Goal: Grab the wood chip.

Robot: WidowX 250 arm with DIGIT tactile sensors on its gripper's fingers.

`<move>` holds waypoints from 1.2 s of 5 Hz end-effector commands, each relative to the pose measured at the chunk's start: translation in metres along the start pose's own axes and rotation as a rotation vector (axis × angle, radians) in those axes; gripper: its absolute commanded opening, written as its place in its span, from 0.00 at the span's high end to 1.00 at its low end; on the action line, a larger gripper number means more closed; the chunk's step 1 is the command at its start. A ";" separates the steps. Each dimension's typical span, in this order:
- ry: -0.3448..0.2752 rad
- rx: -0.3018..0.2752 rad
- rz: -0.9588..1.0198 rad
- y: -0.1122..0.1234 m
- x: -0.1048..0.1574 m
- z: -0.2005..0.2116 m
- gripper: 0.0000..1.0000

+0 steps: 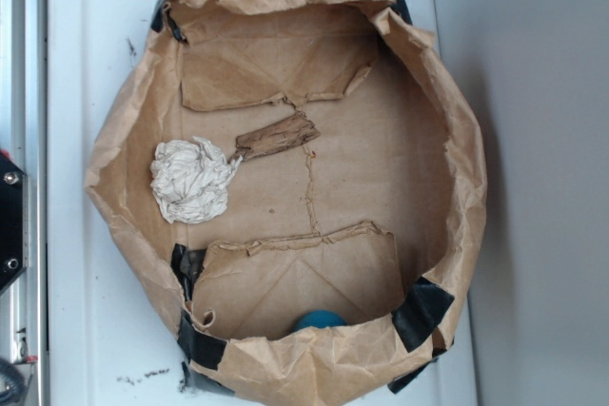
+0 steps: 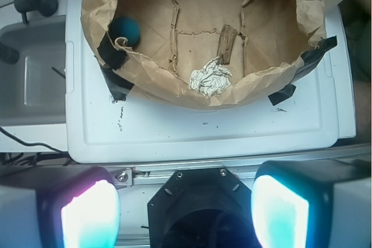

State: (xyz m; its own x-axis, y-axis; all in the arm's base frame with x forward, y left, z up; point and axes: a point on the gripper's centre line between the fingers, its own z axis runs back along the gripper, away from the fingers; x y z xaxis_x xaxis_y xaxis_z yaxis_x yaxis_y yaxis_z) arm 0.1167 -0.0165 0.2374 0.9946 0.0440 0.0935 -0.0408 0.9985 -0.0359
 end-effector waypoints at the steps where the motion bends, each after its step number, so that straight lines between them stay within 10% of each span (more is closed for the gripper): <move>1: 0.000 0.000 0.000 0.000 0.000 0.000 0.00; 4: 0.026 0.094 0.006 0.020 0.092 -0.092 0.00; 6: 0.026 0.094 0.006 0.020 0.092 -0.092 0.00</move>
State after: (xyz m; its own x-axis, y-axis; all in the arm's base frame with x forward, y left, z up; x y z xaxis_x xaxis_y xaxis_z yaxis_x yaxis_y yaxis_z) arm 0.2104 -0.0010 0.1437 0.9993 0.0277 0.0251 -0.0292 0.9978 0.0588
